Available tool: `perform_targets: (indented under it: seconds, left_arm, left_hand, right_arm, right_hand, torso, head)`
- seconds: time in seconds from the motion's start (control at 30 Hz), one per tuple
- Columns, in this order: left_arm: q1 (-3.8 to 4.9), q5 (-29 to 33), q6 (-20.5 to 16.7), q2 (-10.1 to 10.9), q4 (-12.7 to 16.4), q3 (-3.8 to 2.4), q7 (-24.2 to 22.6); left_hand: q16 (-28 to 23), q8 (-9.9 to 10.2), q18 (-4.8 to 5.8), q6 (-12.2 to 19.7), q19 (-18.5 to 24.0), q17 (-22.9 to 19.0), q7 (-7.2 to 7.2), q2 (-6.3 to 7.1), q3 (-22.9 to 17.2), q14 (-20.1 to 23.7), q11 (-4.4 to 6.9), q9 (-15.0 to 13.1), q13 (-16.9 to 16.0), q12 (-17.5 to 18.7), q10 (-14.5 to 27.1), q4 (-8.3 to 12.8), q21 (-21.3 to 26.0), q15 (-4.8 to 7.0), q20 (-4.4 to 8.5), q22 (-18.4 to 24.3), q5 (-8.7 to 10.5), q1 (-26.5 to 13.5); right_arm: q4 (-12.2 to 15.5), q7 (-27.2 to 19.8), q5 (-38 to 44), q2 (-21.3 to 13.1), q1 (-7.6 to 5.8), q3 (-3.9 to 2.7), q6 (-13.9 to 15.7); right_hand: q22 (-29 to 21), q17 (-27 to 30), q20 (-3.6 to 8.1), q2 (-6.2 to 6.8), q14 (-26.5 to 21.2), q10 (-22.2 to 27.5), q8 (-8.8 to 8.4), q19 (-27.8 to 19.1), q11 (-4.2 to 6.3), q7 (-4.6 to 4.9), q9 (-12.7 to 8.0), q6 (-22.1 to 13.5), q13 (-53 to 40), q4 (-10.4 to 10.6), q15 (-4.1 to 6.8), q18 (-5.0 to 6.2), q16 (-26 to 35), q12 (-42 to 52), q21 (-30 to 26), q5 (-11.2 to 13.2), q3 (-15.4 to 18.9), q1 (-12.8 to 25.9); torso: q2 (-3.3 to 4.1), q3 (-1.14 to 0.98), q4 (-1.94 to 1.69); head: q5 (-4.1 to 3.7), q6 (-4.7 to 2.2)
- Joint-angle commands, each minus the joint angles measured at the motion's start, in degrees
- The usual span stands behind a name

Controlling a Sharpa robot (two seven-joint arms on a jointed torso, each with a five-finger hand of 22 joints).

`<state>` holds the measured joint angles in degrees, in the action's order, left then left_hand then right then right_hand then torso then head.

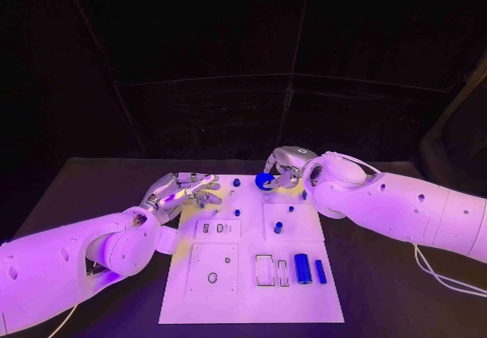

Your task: Assemble the parts on the task board

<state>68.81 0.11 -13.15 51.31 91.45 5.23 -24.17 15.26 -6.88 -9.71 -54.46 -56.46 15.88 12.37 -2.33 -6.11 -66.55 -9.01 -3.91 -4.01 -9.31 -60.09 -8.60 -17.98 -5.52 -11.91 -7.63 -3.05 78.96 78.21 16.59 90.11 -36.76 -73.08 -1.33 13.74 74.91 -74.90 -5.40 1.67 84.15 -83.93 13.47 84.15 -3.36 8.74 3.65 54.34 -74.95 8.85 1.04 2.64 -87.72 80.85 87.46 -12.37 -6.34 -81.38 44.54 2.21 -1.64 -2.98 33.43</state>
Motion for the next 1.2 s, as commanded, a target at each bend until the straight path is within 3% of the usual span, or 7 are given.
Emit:
perform_targets:
  seconds: [0.03,0.37,0.57,0.97,1.2]
  left_arm:
    - [0.08,-0.2,0.6,0.1,0.3,-0.04,0.4]
    - [0.11,-0.2,0.5,0.3,0.5,-0.05,0.2]
    - [0.11,-0.2,0.5,0.4,0.6,-0.05,0.2]
    - [0.12,-0.2,0.6,0.3,0.5,-0.05,0.2]
    - [0.12,-0.2,0.6,0.2,0.5,-0.05,0.2]
  left_hand:
    - [-0.4,0.3,-0.75,0.3,0.4,0.1,0.14,-0.02,-0.2,0.4,-0.02,0.0,0.0,0.3,0.4,0.2,0.3,-0.18,-0.14,0.1,-0.05,0.4]
    - [-0.4,0.3,-0.74,0.3,0.4,0.1,0.13,-0.02,-0.3,0.4,-0.03,0.0,0.1,0.3,0.5,0.3,0.3,-0.19,-0.14,0.1,-0.05,0.4]
    - [-0.4,0.3,-0.74,0.3,0.4,0.1,0.13,-0.02,-0.3,0.4,-0.03,0.0,0.1,0.3,0.5,0.3,0.3,-0.19,-0.14,0.1,-0.05,0.4]
    - [-0.4,0.3,-0.74,0.3,0.4,0.1,0.13,-0.02,-0.3,0.4,-0.03,0.0,0.1,0.3,0.5,0.3,0.3,-0.19,-0.14,0.1,-0.05,0.4]
    - [-0.4,0.3,-0.74,0.3,0.4,0.1,0.13,-0.02,-0.3,0.4,-0.03,0.0,0.1,0.3,0.5,0.3,0.3,-0.19,-0.14,0.1,-0.05,0.4]
  right_arm:
    - [0.7,-0.1,1.7,1.3,-0.13,-0.05,3.9]
    - [-1.9,0.1,2.8,7.3,0.51,0.09,1.6]
    - [-3.7,0.3,3.6,9.8,1.05,0.28,0.8]
    - [-6.1,1.4,6.8,12.3,1.79,0.59,-0.1]
    - [-6.5,2.0,7.4,12.9,1.94,0.66,-0.9]
  right_hand:
    - [8.5,-10.1,0.12,0.15,4.8,-0.1,-0.2,1.6,0.36,-0.81,0.1,0.4,-5.1,0.1,0.05,-1.17,-0.3,-0.3,0.3,-0.4,-0.4,0.6]
    - [8.5,-9.9,0.09,0.1,4.7,0.0,-0.42,1.6,0.35,-0.78,0.1,0.4,-5.0,0.1,0.02,-1.18,-0.2,-0.5,0.3,-0.6,-0.7,0.7]
    - [8.5,-9.9,0.08,0.13,4.7,0.0,-0.54,1.6,0.34,-0.77,0.1,0.3,-5.0,0.0,0.0,-1.17,-0.2,-0.6,0.3,-0.8,-0.9,0.7]
    - [8.5,-9.6,-0.01,0.61,4.7,0.2,-1.07,1.5,0.21,-0.59,0.0,0.0,-4.8,-0.1,-0.11,-1.16,-0.1,-0.9,0.2,-0.6,-1.0,1.1]
    - [8.4,-9.5,-0.16,1.3,4.6,0.5,-1.76,1.5,0.01,-0.38,0.0,-0.5,-4.3,-0.1,-0.29,-1.14,0.0,-1.4,0.2,0.2,-1.0,1.8]
  torso:
    - [0.06,0.0,-0.01]
    - [0.09,-0.06,-0.11]
    - [0.07,-0.06,0.07]
    - [0.1,-0.17,0.19]
    - [0.06,-0.13,0.17]
  head:
    - [0.23,-0.06]
    - [0.68,0.08]
    - [0.87,0.21]
    - [1.07,0.48]
    - [1.05,0.55]
